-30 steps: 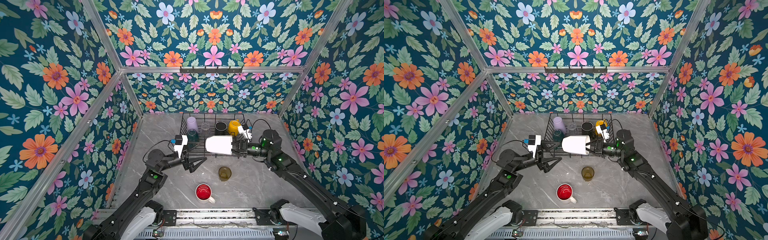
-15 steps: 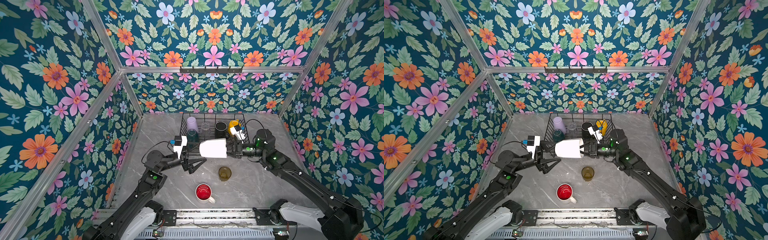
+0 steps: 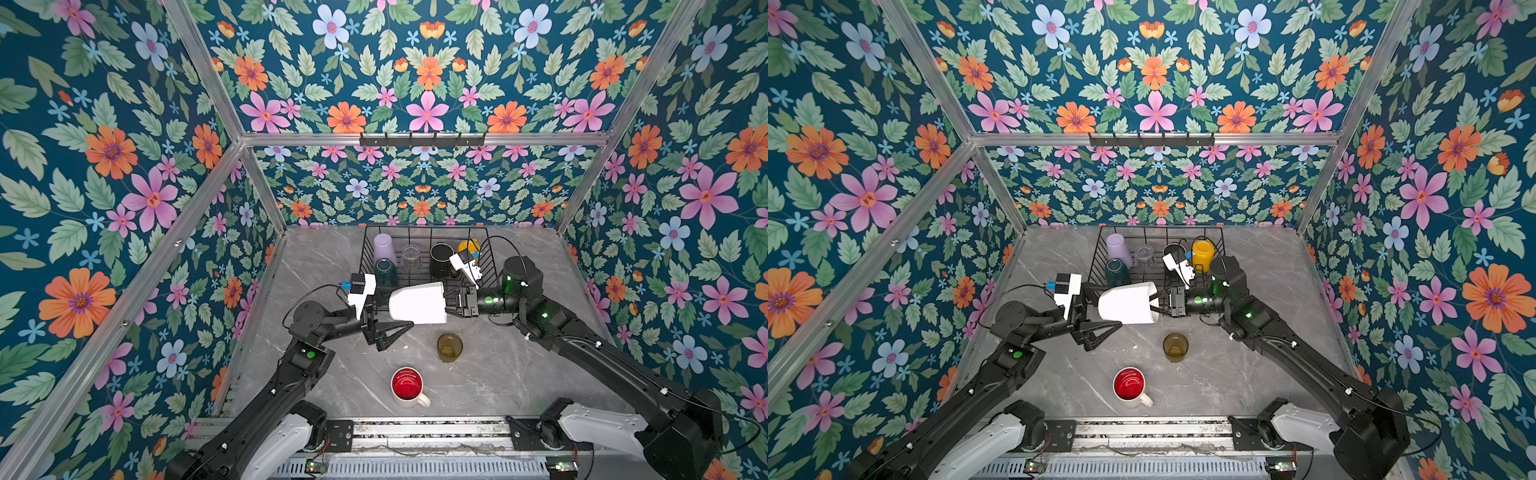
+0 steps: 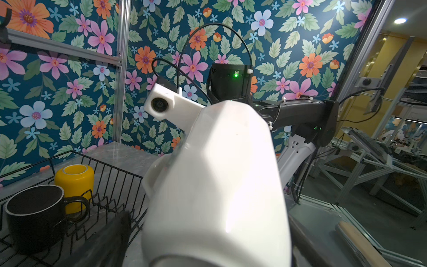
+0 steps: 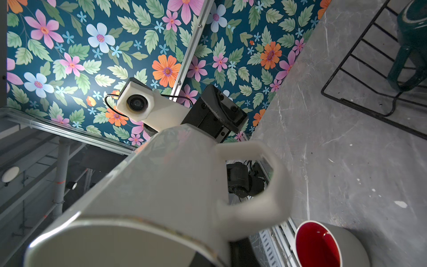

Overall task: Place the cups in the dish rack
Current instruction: 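Hold the white mug beside the open left gripper, aligning its base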

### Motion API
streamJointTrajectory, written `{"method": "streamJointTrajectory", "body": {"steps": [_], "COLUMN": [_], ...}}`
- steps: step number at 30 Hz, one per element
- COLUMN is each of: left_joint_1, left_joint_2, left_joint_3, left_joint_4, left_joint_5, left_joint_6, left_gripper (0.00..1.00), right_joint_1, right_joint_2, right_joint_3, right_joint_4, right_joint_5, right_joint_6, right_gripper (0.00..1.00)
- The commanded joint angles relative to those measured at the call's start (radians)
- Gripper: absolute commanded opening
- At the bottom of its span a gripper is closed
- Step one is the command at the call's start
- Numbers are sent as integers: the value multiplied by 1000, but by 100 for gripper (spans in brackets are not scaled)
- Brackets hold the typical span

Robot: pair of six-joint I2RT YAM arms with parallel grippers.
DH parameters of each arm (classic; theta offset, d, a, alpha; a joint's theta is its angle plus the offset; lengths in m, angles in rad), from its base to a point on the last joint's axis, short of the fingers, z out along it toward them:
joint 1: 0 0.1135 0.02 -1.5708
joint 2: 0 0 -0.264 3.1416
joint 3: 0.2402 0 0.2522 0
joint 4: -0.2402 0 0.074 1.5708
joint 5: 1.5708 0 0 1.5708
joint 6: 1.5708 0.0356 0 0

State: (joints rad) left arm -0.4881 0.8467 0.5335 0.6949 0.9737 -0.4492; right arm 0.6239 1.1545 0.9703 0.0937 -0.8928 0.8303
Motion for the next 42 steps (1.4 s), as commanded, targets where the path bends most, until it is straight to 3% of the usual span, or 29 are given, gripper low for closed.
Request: {"method": "streamJointTrajectory", "body": {"steps": [1, 18, 28, 34, 39, 42], "left_joint_1": [2, 2, 2, 2, 2, 2], "left_joint_2": [5, 9, 15, 13, -30, -76], "left_joint_3": [0, -9, -3, -1, -19, -83], "left_joint_4": [47, 123, 129, 120, 100, 177], "left_joint_5": [-1, 52, 60, 65, -9, -88], "left_joint_6": [-29, -97, -105, -95, -39, 6], "left_gripper": [100, 100, 100, 100, 100, 100], "right_joint_1": [5, 7, 13, 12, -3, -58], "right_joint_2": [-6, -57, -108, -62, -48, -58], "right_joint_3": [21, 16, 30, 109, 143, 129], "right_joint_4": [-20, -48, -189, -292, -369, -384], "right_joint_5": [-20, 16, 83, 118, 111, 88], "right_joint_6": [-170, -558, -789, -681, -479, -323], "right_gripper": [0, 0, 0, 0, 0, 0]}}
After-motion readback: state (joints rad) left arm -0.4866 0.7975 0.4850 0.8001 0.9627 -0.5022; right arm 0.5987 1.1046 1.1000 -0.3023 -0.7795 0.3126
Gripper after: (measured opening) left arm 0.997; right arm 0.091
